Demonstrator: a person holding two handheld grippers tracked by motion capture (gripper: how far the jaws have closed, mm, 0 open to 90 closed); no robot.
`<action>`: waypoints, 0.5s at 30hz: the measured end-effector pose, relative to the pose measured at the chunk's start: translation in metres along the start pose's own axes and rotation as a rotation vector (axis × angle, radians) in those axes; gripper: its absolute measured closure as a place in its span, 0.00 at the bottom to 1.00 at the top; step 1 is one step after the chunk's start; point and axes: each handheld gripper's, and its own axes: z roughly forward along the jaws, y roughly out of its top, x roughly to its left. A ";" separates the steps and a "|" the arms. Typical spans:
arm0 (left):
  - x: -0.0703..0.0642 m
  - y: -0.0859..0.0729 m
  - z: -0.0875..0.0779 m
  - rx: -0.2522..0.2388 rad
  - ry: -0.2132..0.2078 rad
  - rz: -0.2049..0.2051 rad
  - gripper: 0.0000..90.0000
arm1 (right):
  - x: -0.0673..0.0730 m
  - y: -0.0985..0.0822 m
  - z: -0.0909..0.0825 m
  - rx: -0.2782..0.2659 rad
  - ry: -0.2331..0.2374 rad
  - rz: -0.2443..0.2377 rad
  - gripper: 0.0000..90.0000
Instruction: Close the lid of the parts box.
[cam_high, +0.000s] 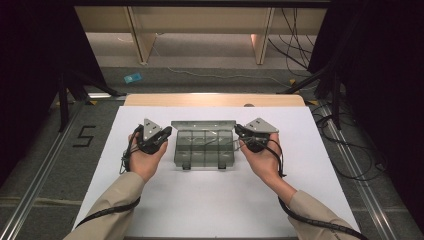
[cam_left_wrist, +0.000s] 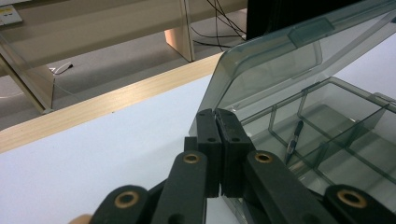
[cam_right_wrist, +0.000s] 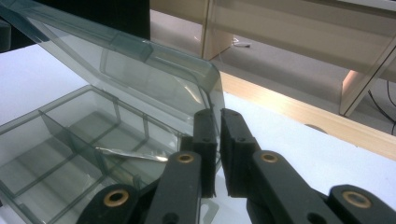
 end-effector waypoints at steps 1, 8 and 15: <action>-0.001 0.000 0.000 0.000 -0.001 -0.001 0.98 | 0.000 -0.001 0.000 -0.006 -0.003 -0.008 0.95; -0.003 -0.002 -0.002 0.021 -0.009 -0.001 0.97 | 0.000 -0.004 -0.002 -0.003 0.009 -0.011 0.94; -0.005 -0.003 -0.005 0.034 -0.023 0.003 0.96 | 0.000 -0.008 -0.005 0.007 0.040 -0.005 0.91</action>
